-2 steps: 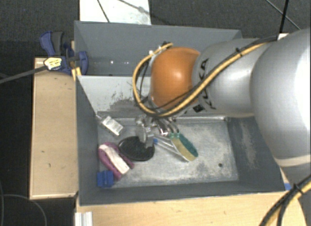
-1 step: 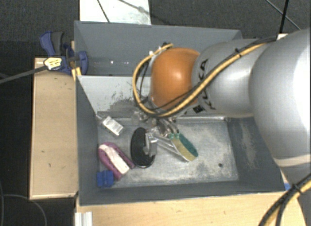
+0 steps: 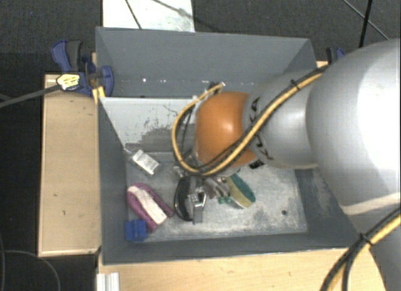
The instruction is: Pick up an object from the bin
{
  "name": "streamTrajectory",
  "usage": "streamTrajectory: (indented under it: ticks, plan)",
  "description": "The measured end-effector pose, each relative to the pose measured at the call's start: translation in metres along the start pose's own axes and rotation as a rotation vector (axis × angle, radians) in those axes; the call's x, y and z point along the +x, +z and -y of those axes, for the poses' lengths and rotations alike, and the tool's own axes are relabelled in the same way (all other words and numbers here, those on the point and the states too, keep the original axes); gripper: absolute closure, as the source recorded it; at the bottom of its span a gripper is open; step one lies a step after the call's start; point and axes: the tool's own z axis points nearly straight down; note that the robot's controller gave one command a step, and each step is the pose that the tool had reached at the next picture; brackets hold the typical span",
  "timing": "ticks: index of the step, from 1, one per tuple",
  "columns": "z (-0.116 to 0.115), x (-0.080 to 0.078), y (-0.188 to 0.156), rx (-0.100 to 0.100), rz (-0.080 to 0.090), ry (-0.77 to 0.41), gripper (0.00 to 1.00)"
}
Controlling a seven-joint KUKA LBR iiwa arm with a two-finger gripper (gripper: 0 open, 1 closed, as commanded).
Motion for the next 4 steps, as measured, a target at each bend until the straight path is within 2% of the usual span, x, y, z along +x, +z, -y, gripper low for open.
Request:
streamTrajectory:
  ticks: [1, 2, 3, 4]
  plan:
    - [-0.002, -0.004, -0.003, -0.003, 0.013, 0.003, 1.0]
    - [-0.001, -0.004, -0.003, -0.001, 0.012, 0.005, 0.0]
    - [-0.002, -0.005, -0.004, -0.004, 0.016, 0.006, 1.0]
    - [0.011, 0.007, -0.107, 0.003, 0.013, -0.001, 1.0]
